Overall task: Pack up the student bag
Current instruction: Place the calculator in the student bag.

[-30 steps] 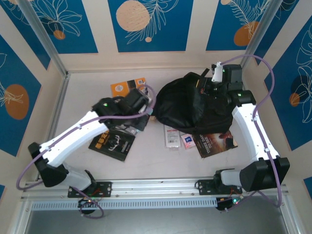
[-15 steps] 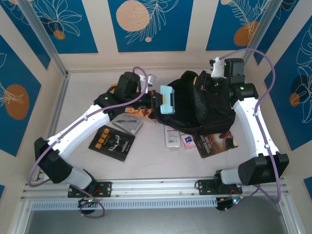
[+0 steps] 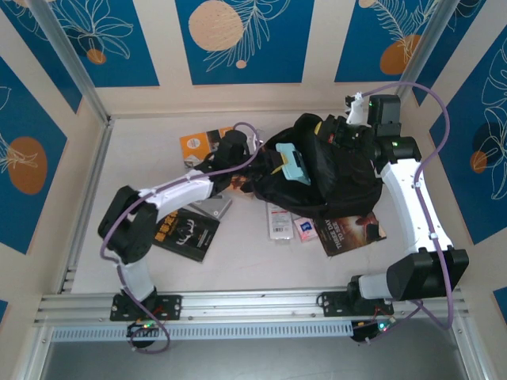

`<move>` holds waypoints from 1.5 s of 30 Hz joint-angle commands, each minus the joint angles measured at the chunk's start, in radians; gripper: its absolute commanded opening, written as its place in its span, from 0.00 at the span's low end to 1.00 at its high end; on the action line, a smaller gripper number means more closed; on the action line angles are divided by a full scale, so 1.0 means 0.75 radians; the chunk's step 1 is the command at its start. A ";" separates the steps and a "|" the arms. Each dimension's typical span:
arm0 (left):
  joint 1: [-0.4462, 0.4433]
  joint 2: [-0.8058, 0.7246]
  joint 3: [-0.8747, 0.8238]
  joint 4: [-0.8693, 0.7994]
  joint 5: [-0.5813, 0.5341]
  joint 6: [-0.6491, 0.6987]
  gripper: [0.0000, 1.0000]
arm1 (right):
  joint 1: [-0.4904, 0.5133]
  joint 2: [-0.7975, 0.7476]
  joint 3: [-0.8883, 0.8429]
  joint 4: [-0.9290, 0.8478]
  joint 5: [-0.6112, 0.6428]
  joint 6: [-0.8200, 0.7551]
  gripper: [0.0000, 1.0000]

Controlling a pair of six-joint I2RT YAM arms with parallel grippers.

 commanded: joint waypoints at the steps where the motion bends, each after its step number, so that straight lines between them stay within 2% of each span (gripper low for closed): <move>1: 0.003 0.077 0.029 0.410 0.020 -0.191 0.00 | -0.006 -0.038 -0.014 0.135 -0.102 0.065 0.00; 5: -0.038 0.214 0.110 0.557 0.032 -0.277 0.00 | -0.005 -0.040 -0.046 0.176 -0.131 0.104 0.00; 11: -0.097 0.362 0.223 0.538 0.019 -0.281 0.00 | -0.006 -0.046 -0.090 0.259 -0.157 0.176 0.00; 17: -0.148 0.565 0.396 0.568 0.011 -0.360 0.00 | -0.002 -0.041 -0.125 0.312 -0.158 0.217 0.00; 21: -0.206 0.679 0.554 0.449 0.025 -0.356 0.00 | 0.011 -0.032 -0.130 0.322 -0.143 0.212 0.00; 24: -0.241 0.776 0.745 0.285 0.089 -0.312 0.11 | 0.033 -0.017 -0.133 0.330 -0.138 0.206 0.00; 28: -0.263 0.918 1.025 0.033 0.201 -0.247 0.41 | 0.047 -0.005 -0.146 0.336 -0.127 0.200 0.00; 29: -0.261 0.928 1.042 0.020 0.212 -0.249 0.46 | 0.047 -0.005 -0.149 0.335 -0.123 0.196 0.00; 31: -0.254 0.889 1.002 -0.012 0.196 -0.212 0.57 | 0.045 -0.014 -0.151 0.320 -0.099 0.177 0.00; 34: -0.235 0.768 0.917 -0.141 0.157 -0.079 0.67 | 0.038 -0.035 -0.154 0.282 -0.038 0.143 0.00; 38: -0.203 0.605 0.866 -0.392 0.150 0.132 0.69 | 0.027 -0.064 -0.175 0.267 0.051 0.125 0.00; 43: -0.161 0.414 0.838 -0.843 0.085 0.445 0.70 | 0.014 -0.082 -0.204 0.263 0.128 0.114 0.00; 45: -0.153 0.338 0.808 -0.939 0.072 0.528 0.70 | 0.014 -0.086 -0.212 0.257 0.173 0.106 0.00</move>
